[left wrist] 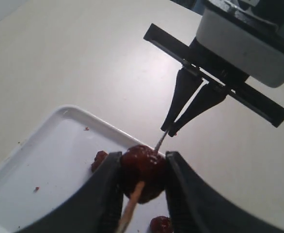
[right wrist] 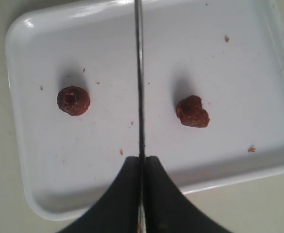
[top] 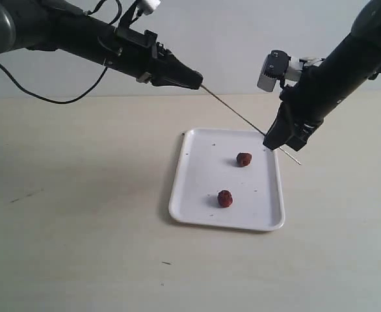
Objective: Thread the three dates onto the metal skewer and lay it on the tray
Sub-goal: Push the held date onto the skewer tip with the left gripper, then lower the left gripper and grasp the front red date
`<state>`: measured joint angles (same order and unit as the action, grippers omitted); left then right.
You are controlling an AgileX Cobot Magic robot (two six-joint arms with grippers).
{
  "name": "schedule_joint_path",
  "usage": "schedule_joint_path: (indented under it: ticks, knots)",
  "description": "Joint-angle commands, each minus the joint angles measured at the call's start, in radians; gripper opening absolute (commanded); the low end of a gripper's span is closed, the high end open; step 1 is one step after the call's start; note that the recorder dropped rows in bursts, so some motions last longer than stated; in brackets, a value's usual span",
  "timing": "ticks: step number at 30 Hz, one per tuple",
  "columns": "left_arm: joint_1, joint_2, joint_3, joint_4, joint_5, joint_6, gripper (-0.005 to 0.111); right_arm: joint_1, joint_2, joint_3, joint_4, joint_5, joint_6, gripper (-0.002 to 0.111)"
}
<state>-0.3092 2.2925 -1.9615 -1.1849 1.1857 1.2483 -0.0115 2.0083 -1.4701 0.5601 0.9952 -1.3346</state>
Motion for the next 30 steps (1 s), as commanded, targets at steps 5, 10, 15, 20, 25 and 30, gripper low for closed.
schedule_joint_path:
  ticks: [5,10,15,20,25,30]
  knots:
    - [-0.011,-0.010,-0.004,0.001,0.033,0.004,0.052,0.003,-0.006,-0.003,0.088,-0.044,0.023,0.000]
    - [0.010,-0.010,-0.004,0.001,-0.043,0.001,0.073,0.003,-0.006,-0.003,0.083,-0.059,0.025,0.000]
    - [0.041,-0.010,-0.004,0.004,-0.099,0.000,0.073,0.001,-0.006,-0.003,0.054,-0.133,0.107,0.000]
    - [0.061,-0.010,-0.004,0.006,-0.101,-0.047,0.073,-0.008,-0.014,-0.003,-0.041,-0.242,0.271,0.000]
    - [0.010,-0.010,-0.004,0.134,-0.063,-0.113,0.073,-0.014,-0.052,-0.003,-0.175,-0.254,0.473,0.000]
    - [-0.105,-0.010,-0.004,0.477,-0.164,-0.441,0.073,-0.014,-0.096,-0.003,-0.320,-0.244,0.692,0.000]
